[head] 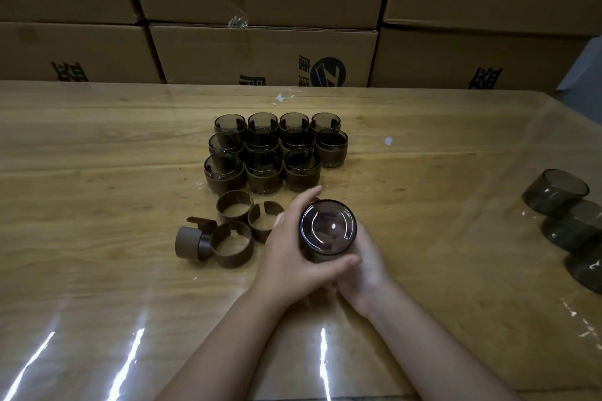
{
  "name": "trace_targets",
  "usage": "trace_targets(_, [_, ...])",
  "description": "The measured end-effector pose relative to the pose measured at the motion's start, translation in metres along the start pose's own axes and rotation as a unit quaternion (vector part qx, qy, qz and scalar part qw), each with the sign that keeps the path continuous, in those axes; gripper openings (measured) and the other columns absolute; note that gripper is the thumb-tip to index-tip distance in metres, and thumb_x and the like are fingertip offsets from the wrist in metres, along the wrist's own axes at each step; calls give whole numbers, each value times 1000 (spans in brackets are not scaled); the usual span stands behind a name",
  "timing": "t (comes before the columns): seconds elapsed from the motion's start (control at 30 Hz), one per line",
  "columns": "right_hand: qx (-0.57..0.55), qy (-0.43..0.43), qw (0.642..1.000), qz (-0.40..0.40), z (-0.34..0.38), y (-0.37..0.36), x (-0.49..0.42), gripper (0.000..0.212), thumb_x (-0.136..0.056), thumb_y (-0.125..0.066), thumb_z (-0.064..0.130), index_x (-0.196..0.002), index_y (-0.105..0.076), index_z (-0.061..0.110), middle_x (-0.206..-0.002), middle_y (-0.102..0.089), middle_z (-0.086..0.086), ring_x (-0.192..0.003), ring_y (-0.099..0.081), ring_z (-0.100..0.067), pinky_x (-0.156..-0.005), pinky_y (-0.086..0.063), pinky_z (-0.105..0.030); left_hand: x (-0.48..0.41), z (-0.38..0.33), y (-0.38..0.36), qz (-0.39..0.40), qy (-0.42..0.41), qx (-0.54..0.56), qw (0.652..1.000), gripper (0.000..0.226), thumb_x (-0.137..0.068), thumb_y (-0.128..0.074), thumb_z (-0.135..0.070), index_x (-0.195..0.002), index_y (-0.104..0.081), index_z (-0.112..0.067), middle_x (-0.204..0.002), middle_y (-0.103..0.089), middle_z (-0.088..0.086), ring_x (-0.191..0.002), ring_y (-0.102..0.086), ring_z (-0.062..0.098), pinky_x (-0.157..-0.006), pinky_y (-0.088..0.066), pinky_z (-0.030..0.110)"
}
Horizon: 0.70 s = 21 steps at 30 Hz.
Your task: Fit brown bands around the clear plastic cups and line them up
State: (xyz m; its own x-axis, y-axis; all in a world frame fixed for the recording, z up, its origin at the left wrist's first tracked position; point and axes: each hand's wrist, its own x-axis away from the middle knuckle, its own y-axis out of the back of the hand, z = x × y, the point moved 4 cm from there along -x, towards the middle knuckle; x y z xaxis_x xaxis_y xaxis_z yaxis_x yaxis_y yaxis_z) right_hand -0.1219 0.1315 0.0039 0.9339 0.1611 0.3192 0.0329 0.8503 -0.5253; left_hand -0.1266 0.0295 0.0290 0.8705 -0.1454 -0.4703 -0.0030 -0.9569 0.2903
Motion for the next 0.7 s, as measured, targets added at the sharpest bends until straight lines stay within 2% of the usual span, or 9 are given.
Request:
trace_targets(0.13, [121, 78, 984, -103, 10, 14, -2, 48, -101, -41, 41, -71, -76, 25, -67, -72, 7, -55, -66, -2, -45, -48, -17, 2, 1, -2, -4, 29, -7, 1000, 62, -55, -73, -58, -109, -47, -42, -109, -58, -21, -109, -59, 16, -94, -48, 44])
trace_targets(0.27, [277, 194, 936, -101, 22, 21, -5, 49, -104, -38, 32, -66, -67, 19, -45, -58, 1, -36, -52, -8, -37, -39, -17, 2, 6, -1, -47, 73, 55, 995, 52, -59, -66, -55, -104, -50, -34, -95, -65, -24, -94, -61, -5, -79, -47, 11])
trace_targets(0.3, [286, 212, 929, -102, 24, 23, -6, 42, -104, -38, 29, -72, -65, 21, -46, -58, 1, -36, -51, -8, -37, -38, -17, 0, 9, 2, -73, 91, 90, 989, 51, -60, -64, -55, -104, -53, -30, -96, -67, -22, -92, -62, -4, -77, -48, 11])
trace_targets(0.37, [331, 239, 906, -113, 28, 30, -10, 28, -103, -41, 22, -87, -64, 25, -60, -66, 5, -44, -53, -4, -43, -40, -15, -3, 18, 7, -111, 141, 174, 968, 69, -62, -63, -61, -106, -59, -8, -99, -70, 4, -95, -67, 19, -83, -55, 34])
trace_targets(0.4, [374, 242, 887, -122, 29, 33, -12, 23, -102, -43, 19, -95, -62, 29, -67, -67, 8, -49, -54, 0, -47, -41, -14, -3, 21, 8, -122, 159, 225, 954, 79, -63, -63, -63, -107, -57, 3, -97, -66, 24, -91, -67, 33, -78, -56, 41])
trace_targets(0.43, [430, 239, 862, -126, 28, 35, -13, 22, -101, -45, 17, -104, -60, 33, -74, -66, 11, -55, -54, 2, -52, -41, -13, -4, 22, 10, -135, 166, 267, 940, 81, -66, -61, -63, -105, -57, 8, -90, -63, 32, -83, -67, 36, -69, -57, 38])
trace_targets(0.53, [614, 241, 743, -109, 24, 30, -15, 46, -99, -47, 17, -137, -45, 43, -95, -50, 17, -74, -49, 1, -61, -36, -14, -4, 24, 11, -154, 175, 309, 922, 72, -68, -62, -67, -89, -64, 2, -68, -64, 24, -67, -68, 30, -57, -55, 27])
trace_targets(0.63, [700, 249, 664, -84, 19, 20, -16, 46, -97, -49, 20, -138, -45, 41, -101, -45, 10, -86, -50, -9, -68, -42, -23, -4, 23, 9, -148, 178, 297, 927, 99, -56, -66, -80, -100, -59, 8, -90, -62, 37, -78, -64, 42, -70, -57, 42])
trace_targets(0.7, [714, 252, 647, -92, 20, 19, -16, 32, -96, -53, 23, -126, -54, 34, -104, -46, 10, -91, -51, -10, -67, -36, -22, -4, 21, 9, -129, 177, 271, 937, 108, -53, -66, -82, -112, -55, 8, -102, -59, 40, -92, -60, 51, -84, -50, 56])
